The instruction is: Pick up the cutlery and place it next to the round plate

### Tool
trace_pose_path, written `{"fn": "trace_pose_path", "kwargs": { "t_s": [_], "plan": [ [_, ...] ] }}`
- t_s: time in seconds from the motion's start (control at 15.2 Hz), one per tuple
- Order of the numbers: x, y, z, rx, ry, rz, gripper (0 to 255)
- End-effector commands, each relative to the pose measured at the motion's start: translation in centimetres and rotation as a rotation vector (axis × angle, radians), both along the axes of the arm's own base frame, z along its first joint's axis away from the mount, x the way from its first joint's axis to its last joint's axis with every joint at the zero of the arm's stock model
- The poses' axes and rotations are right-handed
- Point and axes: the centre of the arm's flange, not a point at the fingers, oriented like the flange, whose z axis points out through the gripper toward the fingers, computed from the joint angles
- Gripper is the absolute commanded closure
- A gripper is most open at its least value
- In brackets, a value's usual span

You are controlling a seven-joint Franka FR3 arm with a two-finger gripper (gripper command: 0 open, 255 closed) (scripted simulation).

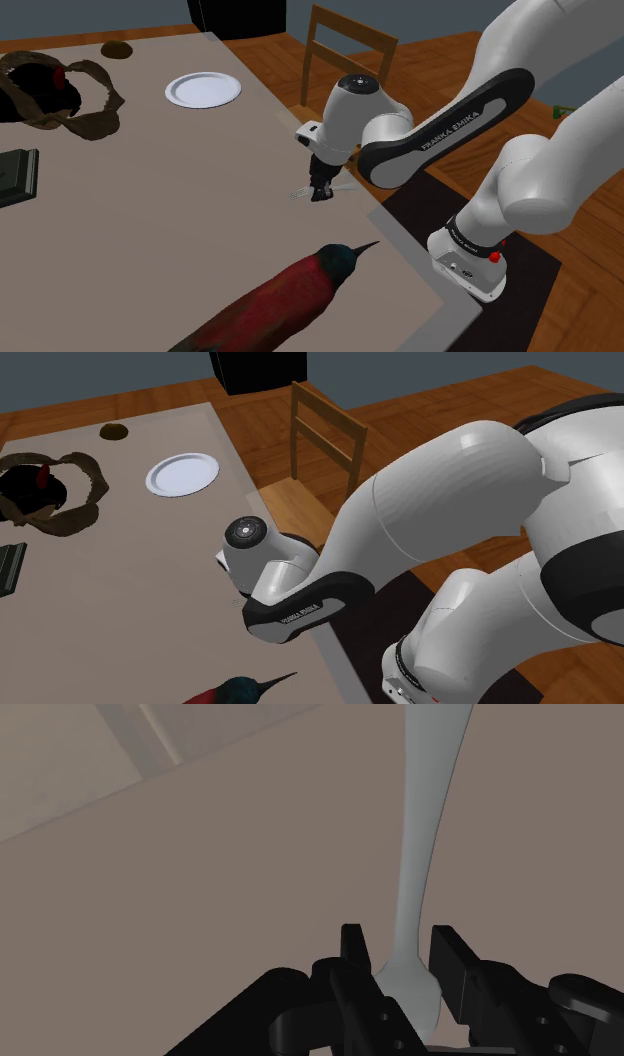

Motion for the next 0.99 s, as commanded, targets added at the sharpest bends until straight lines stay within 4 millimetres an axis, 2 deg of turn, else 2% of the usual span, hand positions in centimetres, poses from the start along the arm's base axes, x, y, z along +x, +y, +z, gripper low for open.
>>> {"fn": "trace_pose_path", "kwargs": {
  "t_s": [0.0,0.2,0.92],
  "plan": [
    [0.0,0.0,0.0,-0.001,0.001,0.001,255],
    [0.0,0.0,-0.1,-0.001,0.001,0.001,255],
    [0.0,0.0,5.7,-0.001,0.001,0.001,255]
  ]
}}
